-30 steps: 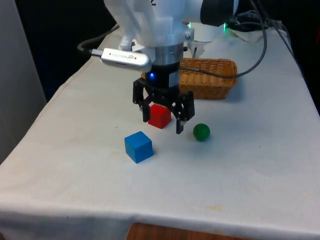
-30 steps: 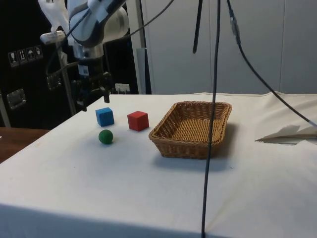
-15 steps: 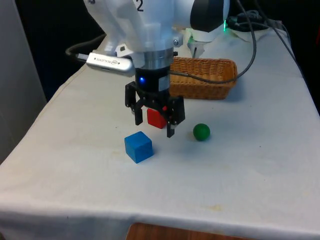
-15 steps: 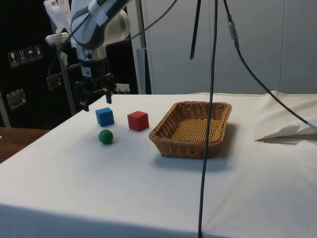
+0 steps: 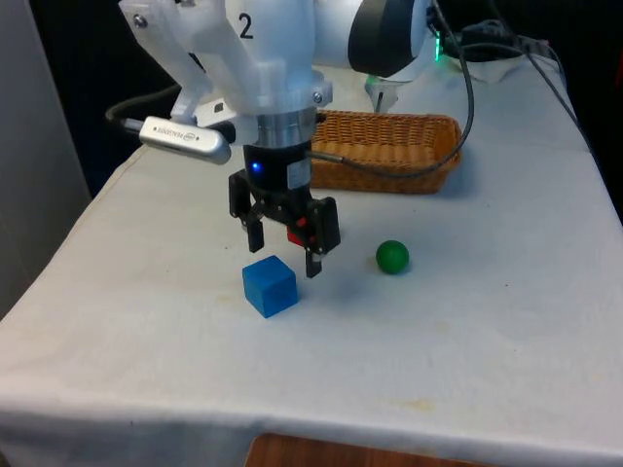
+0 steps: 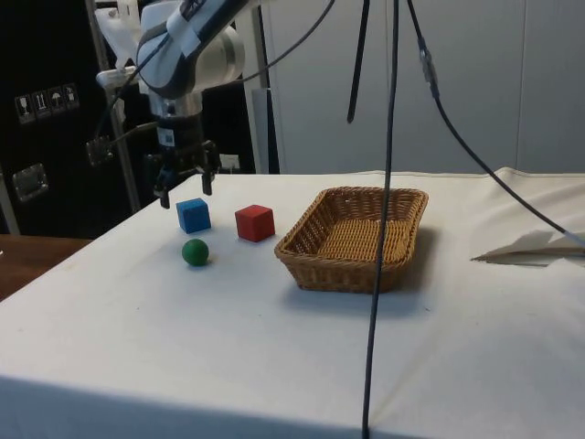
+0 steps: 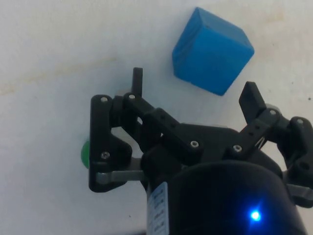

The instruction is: Place all non-red objects into the basket.

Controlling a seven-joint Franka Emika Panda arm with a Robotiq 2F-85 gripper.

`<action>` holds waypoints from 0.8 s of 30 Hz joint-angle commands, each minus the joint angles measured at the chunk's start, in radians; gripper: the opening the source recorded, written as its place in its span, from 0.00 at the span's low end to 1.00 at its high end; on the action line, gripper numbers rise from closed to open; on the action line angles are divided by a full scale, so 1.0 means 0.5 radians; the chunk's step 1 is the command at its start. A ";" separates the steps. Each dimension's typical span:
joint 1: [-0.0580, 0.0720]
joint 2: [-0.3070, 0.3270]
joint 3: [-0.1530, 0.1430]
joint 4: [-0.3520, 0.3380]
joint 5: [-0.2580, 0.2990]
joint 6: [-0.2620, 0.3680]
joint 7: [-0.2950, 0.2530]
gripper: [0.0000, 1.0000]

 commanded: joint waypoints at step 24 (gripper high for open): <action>-0.046 0.198 -0.060 0.212 0.104 -0.020 0.000 1.00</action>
